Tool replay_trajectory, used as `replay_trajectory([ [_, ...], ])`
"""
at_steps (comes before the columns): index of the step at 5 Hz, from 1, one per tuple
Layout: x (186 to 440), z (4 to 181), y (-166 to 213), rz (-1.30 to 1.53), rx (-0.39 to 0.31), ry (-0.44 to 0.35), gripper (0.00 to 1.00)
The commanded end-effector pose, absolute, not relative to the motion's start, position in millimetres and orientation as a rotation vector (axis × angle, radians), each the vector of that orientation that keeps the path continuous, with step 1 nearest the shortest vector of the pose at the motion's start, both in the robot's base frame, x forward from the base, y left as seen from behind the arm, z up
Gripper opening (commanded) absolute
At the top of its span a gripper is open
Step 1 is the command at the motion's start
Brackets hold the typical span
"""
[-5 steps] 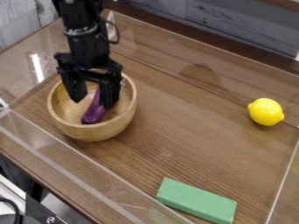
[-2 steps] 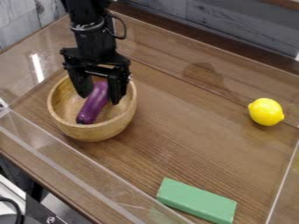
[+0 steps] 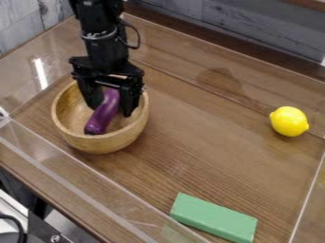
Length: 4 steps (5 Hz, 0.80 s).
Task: Put the purple eggplant in the brown bowl
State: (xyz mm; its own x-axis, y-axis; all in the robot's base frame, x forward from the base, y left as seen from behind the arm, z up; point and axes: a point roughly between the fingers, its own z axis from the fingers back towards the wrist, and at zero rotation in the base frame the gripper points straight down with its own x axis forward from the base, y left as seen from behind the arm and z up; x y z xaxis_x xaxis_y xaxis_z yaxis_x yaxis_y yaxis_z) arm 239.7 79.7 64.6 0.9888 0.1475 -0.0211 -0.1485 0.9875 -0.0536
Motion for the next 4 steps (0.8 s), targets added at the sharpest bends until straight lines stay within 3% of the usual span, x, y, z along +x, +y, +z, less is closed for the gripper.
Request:
replay_trajectory([
  [1, 245.6, 68.3, 80.8, 0.156, -0.041, -0.012, 1.0],
  [4, 248.7, 60.9, 79.0, 0.172, -0.035, 0.002, 1.0],
])
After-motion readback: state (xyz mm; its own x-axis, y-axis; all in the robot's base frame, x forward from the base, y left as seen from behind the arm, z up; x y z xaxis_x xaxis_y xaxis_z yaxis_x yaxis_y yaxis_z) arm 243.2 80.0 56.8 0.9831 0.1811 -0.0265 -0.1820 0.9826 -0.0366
